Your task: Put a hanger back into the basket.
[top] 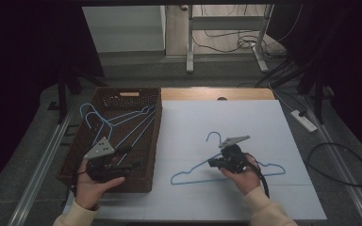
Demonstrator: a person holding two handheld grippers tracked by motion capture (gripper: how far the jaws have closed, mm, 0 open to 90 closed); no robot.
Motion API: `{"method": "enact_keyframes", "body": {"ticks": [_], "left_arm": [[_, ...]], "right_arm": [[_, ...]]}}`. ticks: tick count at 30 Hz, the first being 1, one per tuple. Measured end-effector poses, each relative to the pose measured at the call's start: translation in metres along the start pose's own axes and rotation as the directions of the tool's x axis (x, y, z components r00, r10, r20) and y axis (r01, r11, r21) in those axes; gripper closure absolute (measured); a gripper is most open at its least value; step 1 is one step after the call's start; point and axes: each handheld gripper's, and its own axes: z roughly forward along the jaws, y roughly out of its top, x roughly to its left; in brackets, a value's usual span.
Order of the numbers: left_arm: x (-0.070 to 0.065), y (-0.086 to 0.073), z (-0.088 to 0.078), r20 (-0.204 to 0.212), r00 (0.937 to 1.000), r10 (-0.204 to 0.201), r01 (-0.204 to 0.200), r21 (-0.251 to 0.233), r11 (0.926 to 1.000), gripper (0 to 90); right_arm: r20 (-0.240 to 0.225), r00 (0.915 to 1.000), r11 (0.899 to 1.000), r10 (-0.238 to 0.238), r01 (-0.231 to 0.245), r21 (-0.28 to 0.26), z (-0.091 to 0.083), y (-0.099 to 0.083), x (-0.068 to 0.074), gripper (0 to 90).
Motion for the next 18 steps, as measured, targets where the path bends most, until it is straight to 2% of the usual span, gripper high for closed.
{"method": "enact_keyframes", "body": {"ticks": [4,8,11,14,18], "left_arm": [[0.0,0.0,0.0,0.001,1.0,0.0,0.0,0.0,1.0,35.8],[0.0,0.0,0.001,0.002,1.0,0.0,0.0,0.001,1.0,35.8],[-0.001,0.001,0.001,0.004,1.0,0.003,-0.003,0.001,1.0,35.8],[-0.001,0.001,0.001,0.005,1.0,0.003,-0.003,-0.001,1.0,35.8],[-0.001,0.001,0.0,0.007,1.0,0.002,-0.002,-0.003,1.0,35.8]], "right_arm": [[0.085,0.9953,0.999,0.045,-0.044,-0.023,-0.011,0.009,-0.02,78.1],[0.149,0.9822,0.993,0.115,-0.114,-0.013,-0.014,0.018,-0.039,62.8],[0.18,0.9721,0.988,0.15,-0.155,0.012,-0.01,0.023,-0.049,56.5],[0.211,0.9633,0.982,0.165,-0.181,0.054,-0.001,0.029,-0.056,53.8],[0.236,0.9558,0.973,0.176,-0.205,0.105,0.011,0.036,-0.061,53.2]]}}
